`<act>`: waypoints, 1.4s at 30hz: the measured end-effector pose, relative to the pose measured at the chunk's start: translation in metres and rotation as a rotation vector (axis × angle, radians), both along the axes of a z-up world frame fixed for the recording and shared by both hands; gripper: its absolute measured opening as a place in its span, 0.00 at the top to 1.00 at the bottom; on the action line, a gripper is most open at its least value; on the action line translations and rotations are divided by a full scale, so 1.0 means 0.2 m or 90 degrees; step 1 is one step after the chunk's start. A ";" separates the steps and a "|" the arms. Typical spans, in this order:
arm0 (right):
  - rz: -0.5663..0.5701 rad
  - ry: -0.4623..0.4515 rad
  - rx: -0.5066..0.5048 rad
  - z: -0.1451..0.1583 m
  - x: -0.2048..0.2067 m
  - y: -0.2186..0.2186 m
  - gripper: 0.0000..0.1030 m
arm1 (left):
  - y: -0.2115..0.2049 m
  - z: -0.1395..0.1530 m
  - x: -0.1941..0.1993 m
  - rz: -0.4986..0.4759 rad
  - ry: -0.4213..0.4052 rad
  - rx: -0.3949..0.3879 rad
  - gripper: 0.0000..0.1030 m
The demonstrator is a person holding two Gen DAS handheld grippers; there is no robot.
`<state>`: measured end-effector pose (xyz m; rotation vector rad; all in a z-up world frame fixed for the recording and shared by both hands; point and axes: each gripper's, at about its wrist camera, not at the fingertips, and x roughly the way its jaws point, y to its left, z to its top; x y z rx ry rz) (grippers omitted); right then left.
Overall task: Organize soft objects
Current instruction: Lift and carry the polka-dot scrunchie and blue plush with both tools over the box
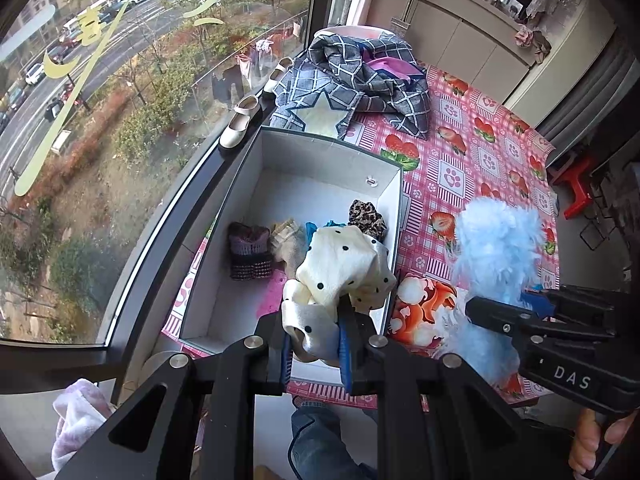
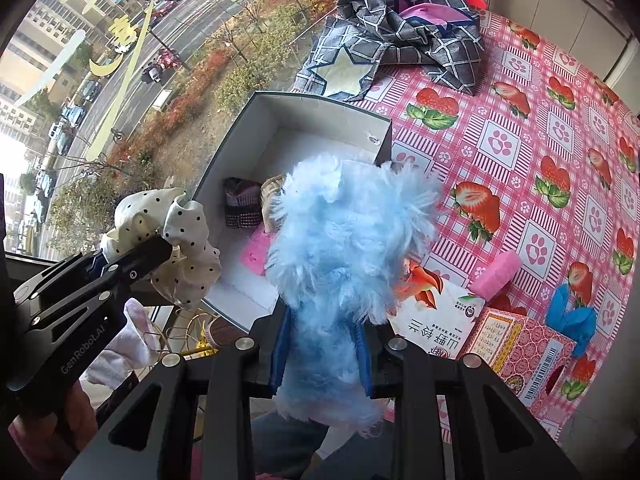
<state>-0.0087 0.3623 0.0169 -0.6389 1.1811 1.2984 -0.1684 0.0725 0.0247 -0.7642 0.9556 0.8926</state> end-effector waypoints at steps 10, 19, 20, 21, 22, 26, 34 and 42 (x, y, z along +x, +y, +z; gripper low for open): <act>0.007 -0.001 -0.012 -0.02 -0.01 0.04 0.72 | 0.06 -0.08 -0.03 0.019 0.011 -0.026 0.81; 0.017 -0.006 -0.031 -0.05 -0.04 0.16 0.72 | 0.13 -0.22 -0.06 0.043 0.031 -0.062 0.81; 0.020 -0.007 -0.033 -0.05 -0.05 0.18 0.72 | 0.14 -0.24 -0.06 0.045 0.033 -0.067 0.81; 0.024 -0.009 -0.036 -0.05 -0.06 0.20 0.72 | 0.15 -0.26 -0.06 0.047 0.036 -0.071 0.81; 0.027 -0.010 -0.038 -0.06 -0.07 0.22 0.72 | 0.16 -0.27 -0.06 0.048 0.038 -0.075 0.81; 0.036 -0.013 -0.047 -0.07 -0.10 0.28 0.72 | 0.18 -0.33 -0.06 0.050 0.048 -0.090 0.81; 0.046 -0.016 -0.059 -0.10 -0.13 0.38 0.72 | 0.21 -0.41 -0.05 0.052 0.060 -0.112 0.81; 0.048 -0.021 -0.068 -0.12 -0.13 0.43 0.72 | 0.24 -0.44 -0.04 0.058 0.061 -0.124 0.81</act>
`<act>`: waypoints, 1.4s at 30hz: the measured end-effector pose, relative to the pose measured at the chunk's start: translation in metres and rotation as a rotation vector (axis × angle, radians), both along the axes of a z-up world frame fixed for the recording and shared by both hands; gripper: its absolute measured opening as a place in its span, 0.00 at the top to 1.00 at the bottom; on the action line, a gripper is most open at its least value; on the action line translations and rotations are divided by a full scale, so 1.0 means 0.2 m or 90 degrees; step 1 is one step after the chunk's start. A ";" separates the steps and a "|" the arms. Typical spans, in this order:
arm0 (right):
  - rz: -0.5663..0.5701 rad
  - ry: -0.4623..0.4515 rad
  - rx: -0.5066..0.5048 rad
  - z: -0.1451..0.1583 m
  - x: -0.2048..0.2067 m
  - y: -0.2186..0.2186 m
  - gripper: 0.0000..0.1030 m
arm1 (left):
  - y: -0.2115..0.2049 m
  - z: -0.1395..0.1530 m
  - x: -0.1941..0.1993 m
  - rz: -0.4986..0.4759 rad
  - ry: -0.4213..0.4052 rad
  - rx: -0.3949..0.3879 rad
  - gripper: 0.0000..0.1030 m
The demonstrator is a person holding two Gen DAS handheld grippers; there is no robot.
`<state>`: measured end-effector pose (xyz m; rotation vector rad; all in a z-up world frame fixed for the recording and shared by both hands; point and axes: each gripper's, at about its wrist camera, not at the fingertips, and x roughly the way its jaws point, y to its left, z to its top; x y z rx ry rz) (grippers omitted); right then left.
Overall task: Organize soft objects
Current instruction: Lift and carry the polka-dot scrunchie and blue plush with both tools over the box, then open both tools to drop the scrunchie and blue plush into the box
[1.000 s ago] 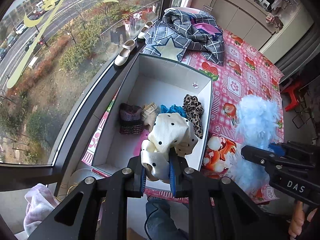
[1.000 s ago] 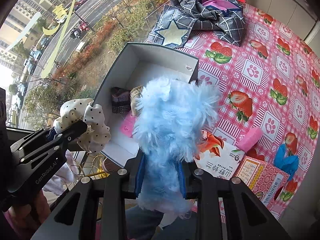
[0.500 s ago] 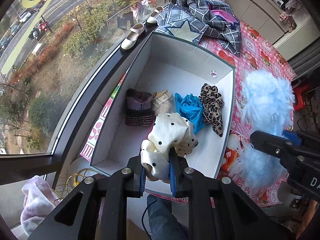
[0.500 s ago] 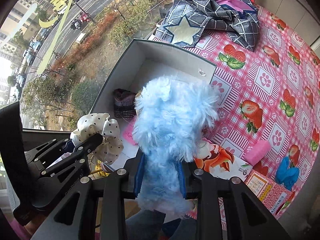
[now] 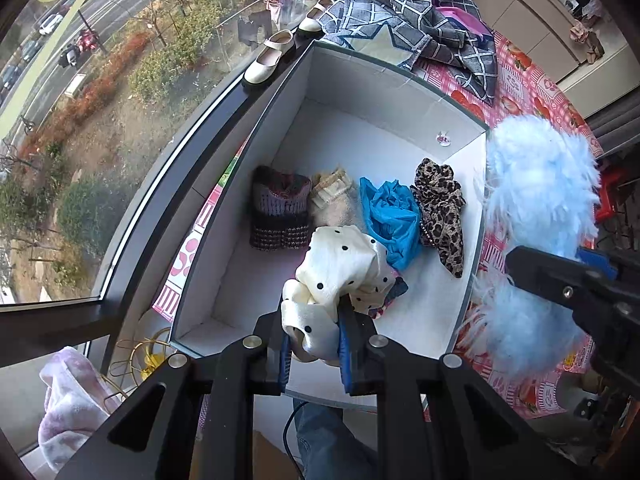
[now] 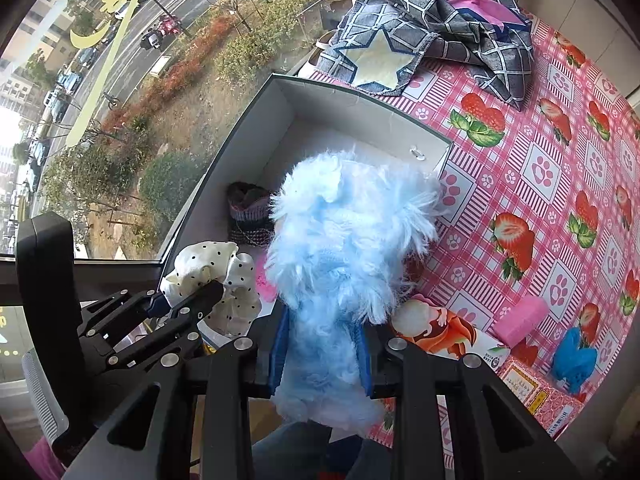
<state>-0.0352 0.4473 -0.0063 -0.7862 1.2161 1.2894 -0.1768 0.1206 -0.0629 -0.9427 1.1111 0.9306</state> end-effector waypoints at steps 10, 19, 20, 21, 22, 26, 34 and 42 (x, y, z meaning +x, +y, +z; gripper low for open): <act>0.001 0.004 -0.009 -0.02 0.00 0.07 0.72 | 0.03 -0.02 0.03 -0.010 0.010 -0.006 0.81; 0.010 0.005 -0.018 -0.04 -0.02 0.09 0.72 | 0.04 -0.03 0.03 -0.010 0.011 -0.009 0.81; 0.009 0.005 -0.018 -0.04 -0.02 0.10 0.72 | 0.04 -0.03 0.03 -0.010 0.010 -0.009 0.81; 0.010 0.004 -0.018 -0.04 -0.02 0.10 0.72 | 0.04 -0.03 0.03 -0.009 0.010 -0.010 0.81; 0.011 0.003 -0.018 -0.04 -0.02 0.10 0.72 | 0.04 -0.03 0.03 -0.009 0.010 -0.011 0.80; 0.012 -0.001 -0.022 -0.05 -0.03 0.11 0.72 | 0.04 -0.04 0.03 -0.009 0.013 -0.015 0.80; 0.016 -0.007 -0.022 -0.05 -0.04 0.12 0.72 | 0.04 -0.03 0.03 -0.011 0.008 -0.009 0.79; 0.031 -0.020 -0.008 -0.01 -0.06 0.10 0.36 | 0.00 0.05 0.00 0.005 -0.014 0.031 0.21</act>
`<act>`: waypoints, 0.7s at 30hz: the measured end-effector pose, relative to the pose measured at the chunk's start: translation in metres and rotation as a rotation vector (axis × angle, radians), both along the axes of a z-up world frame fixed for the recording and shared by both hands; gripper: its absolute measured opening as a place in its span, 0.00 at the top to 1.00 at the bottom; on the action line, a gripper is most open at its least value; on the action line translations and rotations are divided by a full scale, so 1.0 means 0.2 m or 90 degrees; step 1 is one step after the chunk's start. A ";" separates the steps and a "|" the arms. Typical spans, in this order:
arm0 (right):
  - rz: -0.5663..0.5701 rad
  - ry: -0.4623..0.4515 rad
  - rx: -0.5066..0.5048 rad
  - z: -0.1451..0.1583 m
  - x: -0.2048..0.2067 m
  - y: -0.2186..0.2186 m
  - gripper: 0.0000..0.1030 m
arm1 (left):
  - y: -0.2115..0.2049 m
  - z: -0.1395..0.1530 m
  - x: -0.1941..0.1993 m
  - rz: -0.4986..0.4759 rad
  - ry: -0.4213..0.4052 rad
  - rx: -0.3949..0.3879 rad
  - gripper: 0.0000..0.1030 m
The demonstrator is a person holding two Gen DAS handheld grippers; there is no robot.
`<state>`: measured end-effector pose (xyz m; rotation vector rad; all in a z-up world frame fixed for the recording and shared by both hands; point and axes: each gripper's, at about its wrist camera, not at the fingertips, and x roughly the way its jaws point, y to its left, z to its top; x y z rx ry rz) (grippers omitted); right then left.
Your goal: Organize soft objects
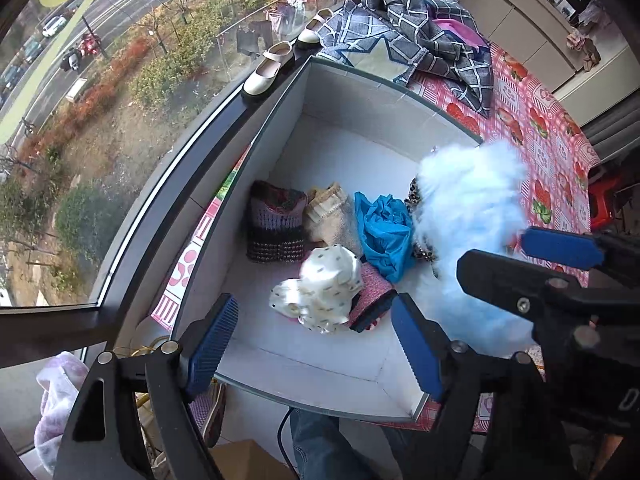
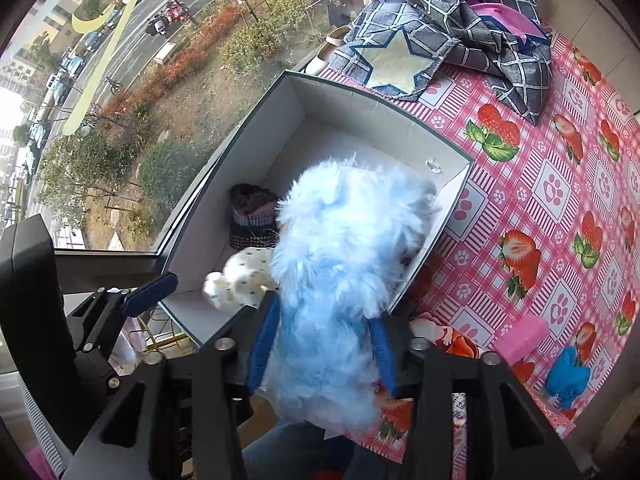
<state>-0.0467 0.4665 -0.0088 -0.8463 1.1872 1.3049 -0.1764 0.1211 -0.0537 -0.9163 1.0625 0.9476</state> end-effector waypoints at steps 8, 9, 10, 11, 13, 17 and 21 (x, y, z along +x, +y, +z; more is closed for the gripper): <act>0.011 -0.029 0.018 0.08 -0.01 -0.07 0.00 | -0.05 0.07 -0.02 -0.023 -0.018 0.027 0.01; 0.011 -0.030 0.020 0.09 -0.01 -0.09 0.00 | -0.06 0.08 -0.02 -0.023 -0.019 0.038 0.01; 0.011 -0.029 0.020 0.10 -0.01 -0.10 0.00 | -0.07 0.10 -0.02 -0.024 -0.018 0.046 0.01; 0.009 -0.028 0.021 0.10 -0.01 -0.11 0.00 | -0.08 0.11 -0.02 -0.026 -0.016 0.051 0.01; -0.001 -0.023 0.024 0.11 0.00 -0.14 0.00 | -0.09 0.12 -0.02 -0.030 -0.020 0.048 0.01; -0.018 0.000 0.020 0.11 0.00 -0.16 0.00 | -0.12 0.12 -0.01 -0.039 -0.023 0.035 0.01; -0.022 -0.004 0.019 0.11 0.00 -0.18 0.00 | -0.13 0.12 0.00 -0.044 -0.021 0.035 0.01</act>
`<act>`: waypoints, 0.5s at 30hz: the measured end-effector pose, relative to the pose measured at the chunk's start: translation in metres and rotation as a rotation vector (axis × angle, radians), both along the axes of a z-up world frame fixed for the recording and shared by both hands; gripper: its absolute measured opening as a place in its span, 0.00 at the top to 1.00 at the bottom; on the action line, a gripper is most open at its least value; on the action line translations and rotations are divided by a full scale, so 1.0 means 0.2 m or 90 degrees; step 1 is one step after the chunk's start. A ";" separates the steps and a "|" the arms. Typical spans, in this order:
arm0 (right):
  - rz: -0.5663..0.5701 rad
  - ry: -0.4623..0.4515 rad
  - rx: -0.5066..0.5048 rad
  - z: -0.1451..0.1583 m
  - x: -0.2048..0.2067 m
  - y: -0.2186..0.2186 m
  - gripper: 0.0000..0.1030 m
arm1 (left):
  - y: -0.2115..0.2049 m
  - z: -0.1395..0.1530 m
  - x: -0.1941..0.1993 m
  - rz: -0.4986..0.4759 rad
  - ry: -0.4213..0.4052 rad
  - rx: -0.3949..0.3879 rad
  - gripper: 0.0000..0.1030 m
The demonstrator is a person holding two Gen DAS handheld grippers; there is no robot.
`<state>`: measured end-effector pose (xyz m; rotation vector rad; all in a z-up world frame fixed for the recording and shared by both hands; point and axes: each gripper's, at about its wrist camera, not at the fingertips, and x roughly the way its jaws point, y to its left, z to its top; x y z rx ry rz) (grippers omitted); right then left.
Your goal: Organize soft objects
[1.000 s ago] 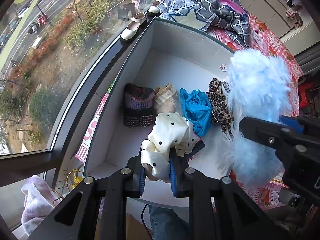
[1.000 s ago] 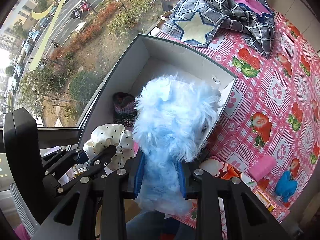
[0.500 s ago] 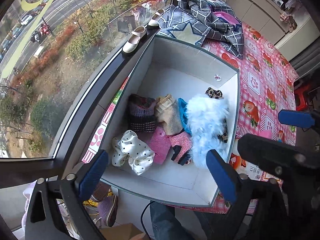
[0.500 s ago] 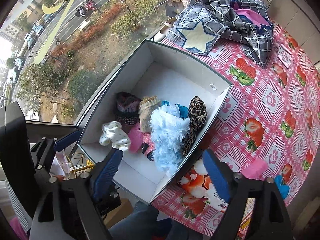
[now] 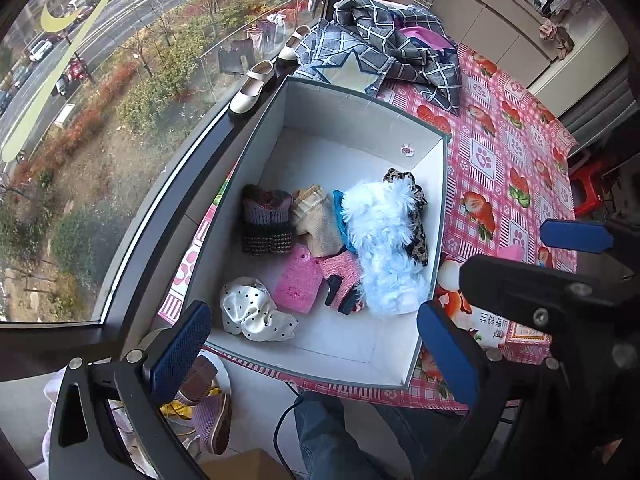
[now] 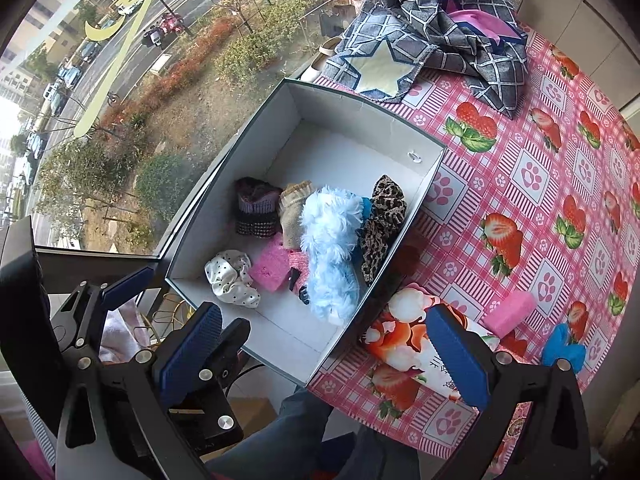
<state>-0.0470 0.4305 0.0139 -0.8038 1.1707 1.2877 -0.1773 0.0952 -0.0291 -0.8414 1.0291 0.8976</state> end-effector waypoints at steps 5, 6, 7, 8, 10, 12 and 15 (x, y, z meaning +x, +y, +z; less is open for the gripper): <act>-0.005 -0.004 0.005 0.02 0.00 -0.02 0.00 | -0.01 0.01 -0.02 0.004 0.003 0.008 0.01; -0.004 -0.005 0.005 0.02 -0.01 -0.02 0.00 | -0.01 0.02 -0.02 0.005 0.003 0.009 0.01; -0.005 -0.006 0.006 0.02 -0.01 -0.03 0.00 | -0.01 0.02 -0.02 0.005 0.002 0.010 0.01; -0.005 -0.007 0.007 0.02 -0.01 -0.03 0.00 | -0.01 0.02 -0.02 0.005 0.001 0.010 0.01; -0.005 -0.008 0.008 0.03 -0.02 -0.04 0.00 | -0.02 0.02 -0.02 0.005 -0.001 0.011 0.01; -0.007 -0.010 0.008 0.03 -0.02 -0.05 0.00 | -0.02 0.02 -0.02 0.004 0.000 0.012 0.01; -0.012 -0.011 0.010 0.04 -0.01 -0.07 0.00 | -0.03 0.03 -0.01 0.002 -0.002 0.013 0.01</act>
